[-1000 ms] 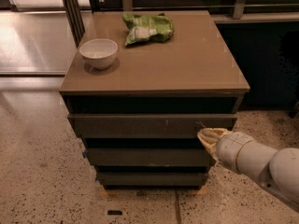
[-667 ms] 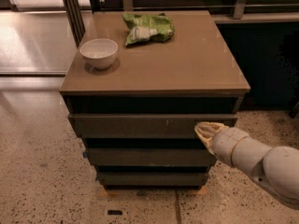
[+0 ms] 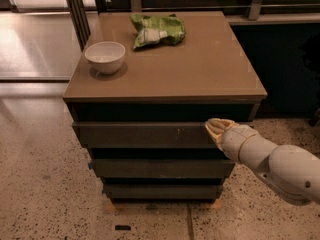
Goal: Open top drawer
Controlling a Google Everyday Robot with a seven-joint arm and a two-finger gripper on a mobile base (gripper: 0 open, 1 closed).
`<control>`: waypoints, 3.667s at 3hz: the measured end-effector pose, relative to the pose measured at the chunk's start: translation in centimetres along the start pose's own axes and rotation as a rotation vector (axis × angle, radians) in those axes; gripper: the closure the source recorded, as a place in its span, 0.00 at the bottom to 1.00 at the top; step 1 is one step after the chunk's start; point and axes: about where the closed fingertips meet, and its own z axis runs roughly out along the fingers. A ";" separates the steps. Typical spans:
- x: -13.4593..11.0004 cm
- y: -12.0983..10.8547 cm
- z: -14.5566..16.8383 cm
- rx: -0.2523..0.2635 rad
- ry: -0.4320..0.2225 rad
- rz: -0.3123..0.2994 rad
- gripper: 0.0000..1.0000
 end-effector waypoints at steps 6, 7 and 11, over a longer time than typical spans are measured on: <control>2.9 -6.8 7.9 0.141 0.047 -0.016 1.00; 3.4 -6.7 7.9 0.134 0.075 -0.015 1.00; 4.1 -6.4 6.9 0.115 0.142 0.016 1.00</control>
Offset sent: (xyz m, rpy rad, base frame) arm 0.0644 -0.0170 -0.0274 -0.0456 -0.0208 -0.0528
